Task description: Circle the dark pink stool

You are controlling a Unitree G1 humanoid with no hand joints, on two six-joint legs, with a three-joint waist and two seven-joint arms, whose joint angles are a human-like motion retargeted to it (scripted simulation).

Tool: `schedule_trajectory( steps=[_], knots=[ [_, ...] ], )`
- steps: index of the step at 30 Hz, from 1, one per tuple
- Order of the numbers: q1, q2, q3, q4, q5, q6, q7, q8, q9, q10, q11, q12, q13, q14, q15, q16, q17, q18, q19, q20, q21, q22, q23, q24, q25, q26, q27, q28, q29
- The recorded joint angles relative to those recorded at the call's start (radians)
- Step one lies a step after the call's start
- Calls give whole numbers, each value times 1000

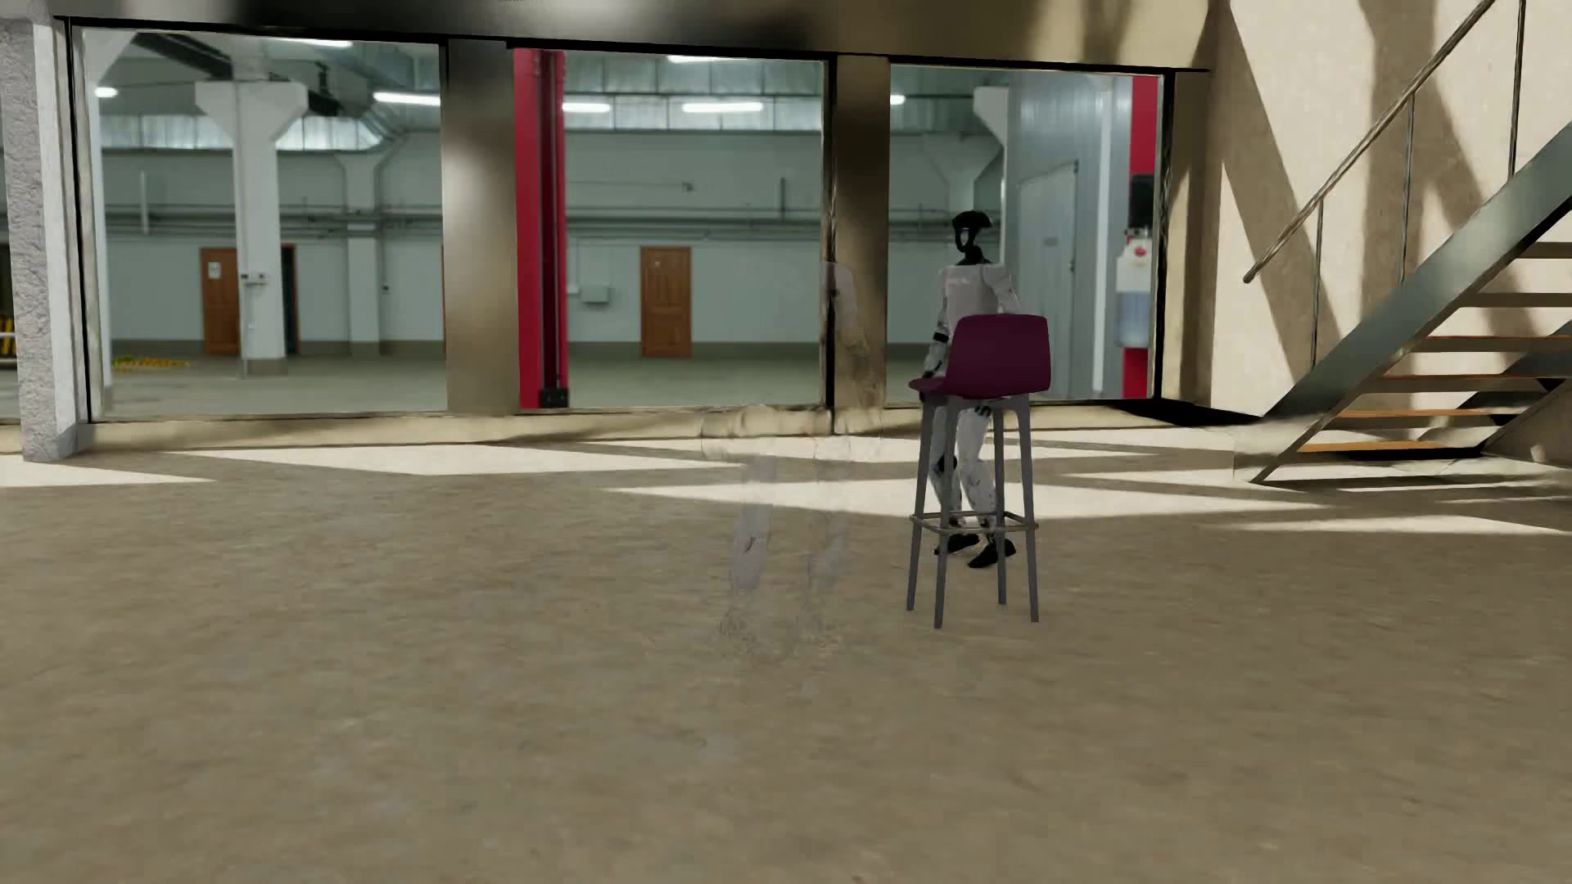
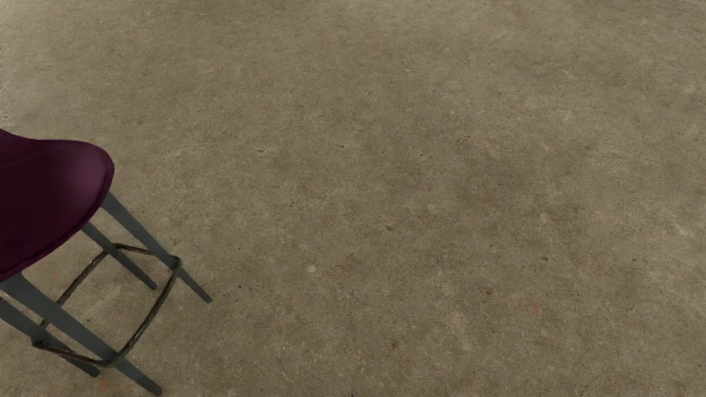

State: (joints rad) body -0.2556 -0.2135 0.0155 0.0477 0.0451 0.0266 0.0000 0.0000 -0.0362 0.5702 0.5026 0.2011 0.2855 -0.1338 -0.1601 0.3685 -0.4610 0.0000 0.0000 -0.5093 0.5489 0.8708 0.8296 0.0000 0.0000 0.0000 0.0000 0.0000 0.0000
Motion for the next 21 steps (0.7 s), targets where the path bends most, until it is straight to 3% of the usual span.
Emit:
schedule_trajectory(
  steps=[7,13,21],
  knots=[
    [79,11,0,21,13,5,0,0,-14,-68,-18,2,-49,-48,-33,-3,37,0,0,-112,-27,50,-37,0,0,0,0,0,0],
    [101,-3,-21,22,14,11,0,0,-14,-78,-10,-22,-35,-81,-44,13,71,0,0,-69,14,61,-118,0,0,0,0,0,0],
    [115,-27,-71,39,45,16,0,0,-29,-60,34,-27,-5,-153,-77,21,61,0,0,-16,31,15,-26,0,0,0,0,0,0]
  ],
)
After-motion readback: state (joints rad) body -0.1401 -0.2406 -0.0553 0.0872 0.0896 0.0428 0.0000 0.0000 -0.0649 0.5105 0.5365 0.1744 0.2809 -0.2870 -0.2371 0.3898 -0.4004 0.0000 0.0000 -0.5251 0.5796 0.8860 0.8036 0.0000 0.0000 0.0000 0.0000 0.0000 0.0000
